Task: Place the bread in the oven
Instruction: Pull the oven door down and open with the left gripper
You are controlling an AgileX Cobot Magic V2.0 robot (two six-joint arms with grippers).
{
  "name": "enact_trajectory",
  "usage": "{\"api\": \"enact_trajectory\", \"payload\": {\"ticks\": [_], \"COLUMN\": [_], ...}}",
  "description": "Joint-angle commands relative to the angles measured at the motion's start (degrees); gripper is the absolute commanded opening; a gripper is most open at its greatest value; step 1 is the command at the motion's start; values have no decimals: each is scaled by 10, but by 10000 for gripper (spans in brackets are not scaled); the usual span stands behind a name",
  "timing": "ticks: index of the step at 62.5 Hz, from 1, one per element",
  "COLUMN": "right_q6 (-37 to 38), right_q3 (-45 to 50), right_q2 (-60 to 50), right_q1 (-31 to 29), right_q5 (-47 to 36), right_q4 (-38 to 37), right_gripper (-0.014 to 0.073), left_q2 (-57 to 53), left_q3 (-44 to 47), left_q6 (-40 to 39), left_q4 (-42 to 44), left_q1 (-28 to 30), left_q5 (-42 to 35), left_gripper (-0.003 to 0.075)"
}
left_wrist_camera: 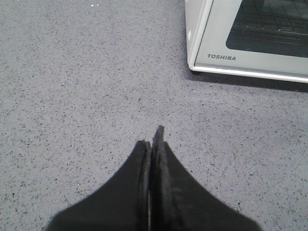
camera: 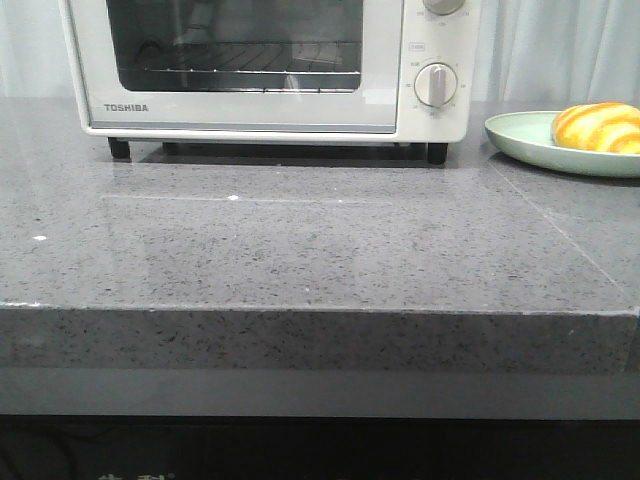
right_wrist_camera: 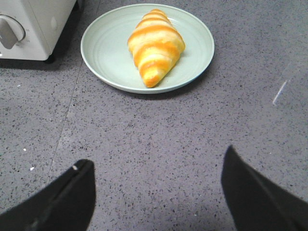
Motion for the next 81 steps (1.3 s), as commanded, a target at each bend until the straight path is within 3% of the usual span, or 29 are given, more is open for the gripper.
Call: {"api": "enact_trajectory", "payload": {"ticks": [1,9,20,40,52,81], "right_q6": [-4,-4,-4,-4,-4,-4], "right_q3": [-18,-18,-18,-18,-18,-18], "right_q2": [1,1,1,1,1,1], "right_q1": [-2,-2,-2,-2,-2,-2], "right_q5": [-36,-36,-36,-36,-36,-36], "right_q4": [-7,-5,-4,-4,-3,-3], "right_gripper": [600,595,595,595,595,595], "left_q2": [1,4,40,175,259,433], "left_q3": [-20,-33,-75,-148,-192,-301], "left_q6": [0,6,6,6,6,6], "left_q4": [-8,-8,-8,-3,-3,-3], "left_q1": [0,-25,-108,-236,-264,-274], "left_q5": [-55,-80,-119,-265,-351,-440], "left_gripper": [-18,-18,-18,-18,-18,-18]}}
